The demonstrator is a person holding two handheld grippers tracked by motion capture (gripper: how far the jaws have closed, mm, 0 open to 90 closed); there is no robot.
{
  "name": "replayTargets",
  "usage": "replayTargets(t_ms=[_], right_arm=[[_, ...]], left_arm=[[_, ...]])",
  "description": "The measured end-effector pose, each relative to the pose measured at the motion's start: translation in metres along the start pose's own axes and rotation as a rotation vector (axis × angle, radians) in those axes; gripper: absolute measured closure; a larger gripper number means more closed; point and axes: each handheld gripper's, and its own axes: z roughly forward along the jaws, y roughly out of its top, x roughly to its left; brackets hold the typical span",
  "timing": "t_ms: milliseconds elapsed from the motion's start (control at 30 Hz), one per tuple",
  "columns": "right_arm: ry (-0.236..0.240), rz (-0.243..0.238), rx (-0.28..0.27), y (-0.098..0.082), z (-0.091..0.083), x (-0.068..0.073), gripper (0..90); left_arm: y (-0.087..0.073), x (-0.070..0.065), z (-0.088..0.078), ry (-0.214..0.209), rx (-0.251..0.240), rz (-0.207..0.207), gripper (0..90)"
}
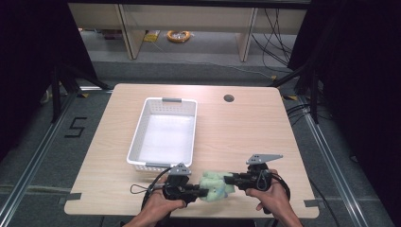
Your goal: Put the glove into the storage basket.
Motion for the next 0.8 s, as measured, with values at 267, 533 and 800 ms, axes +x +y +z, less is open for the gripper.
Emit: replayTargets(t_ms=[267, 533, 800], right_arm=[[0.018, -0.062, -0.034, 0.034, -0.004, 0.010, 76.9], [0.025, -0.107, -0.038, 0.071, 0.000, 0.026, 76.9], [0.030, -0.124, -0.039, 0.094, 0.017, 0.033, 77.0]], left_arm=[[0.022, 0.003, -0.030, 0.013, -0.030, 0.013, 76.9], [0.043, 0.013, -0.061, 0.040, -0.036, 0.012, 76.8], [0.050, 0.030, -0.079, 0.056, -0.039, -0.017, 76.9]])
